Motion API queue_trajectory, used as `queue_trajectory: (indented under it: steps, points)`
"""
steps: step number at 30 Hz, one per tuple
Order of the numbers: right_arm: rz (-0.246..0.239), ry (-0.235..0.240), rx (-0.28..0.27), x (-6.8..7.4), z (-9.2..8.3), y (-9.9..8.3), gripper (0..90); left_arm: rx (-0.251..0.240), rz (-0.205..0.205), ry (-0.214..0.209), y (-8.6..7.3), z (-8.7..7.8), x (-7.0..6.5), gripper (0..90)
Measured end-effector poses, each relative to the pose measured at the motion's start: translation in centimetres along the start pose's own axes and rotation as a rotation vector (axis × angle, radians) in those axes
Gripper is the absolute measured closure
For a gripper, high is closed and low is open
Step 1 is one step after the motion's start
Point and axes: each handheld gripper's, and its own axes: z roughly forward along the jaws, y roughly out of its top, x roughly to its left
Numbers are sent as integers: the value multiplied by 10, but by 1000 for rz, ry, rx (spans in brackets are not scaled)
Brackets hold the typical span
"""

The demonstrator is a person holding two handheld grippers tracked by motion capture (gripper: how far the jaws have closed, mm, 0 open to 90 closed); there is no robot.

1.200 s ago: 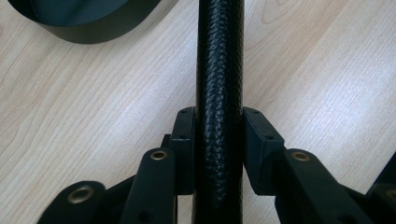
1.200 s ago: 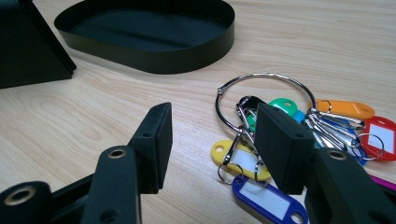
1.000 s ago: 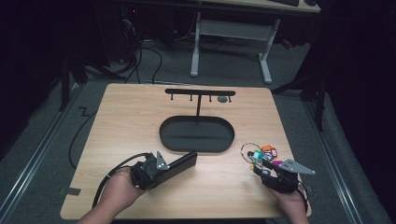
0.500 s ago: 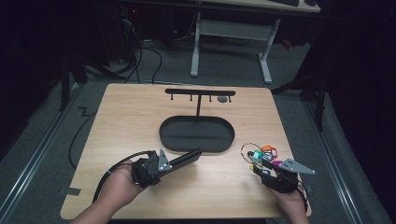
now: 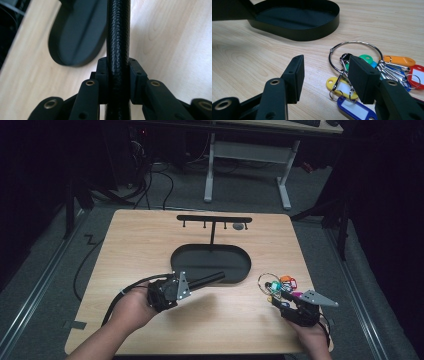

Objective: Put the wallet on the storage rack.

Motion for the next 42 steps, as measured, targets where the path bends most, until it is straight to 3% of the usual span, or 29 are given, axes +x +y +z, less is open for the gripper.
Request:
queue_trajectory:
  steps: [10,20,31,36,42]
  points:
    - [6,0,7,-1,-4,-2,475,-2,92,46,18,14,10,739]
    - [18,-13,4,-4,-11,-6,475,-43,203,97,37,29,18,738]
    - [21,-13,12,-5,-13,-8,476,-59,228,128,51,52,37,738]
    - [24,-11,14,-5,-12,-9,475,-74,239,116,55,65,45,738]
    - [27,-4,20,-6,-11,-9,475,-62,245,136,57,80,55,738]
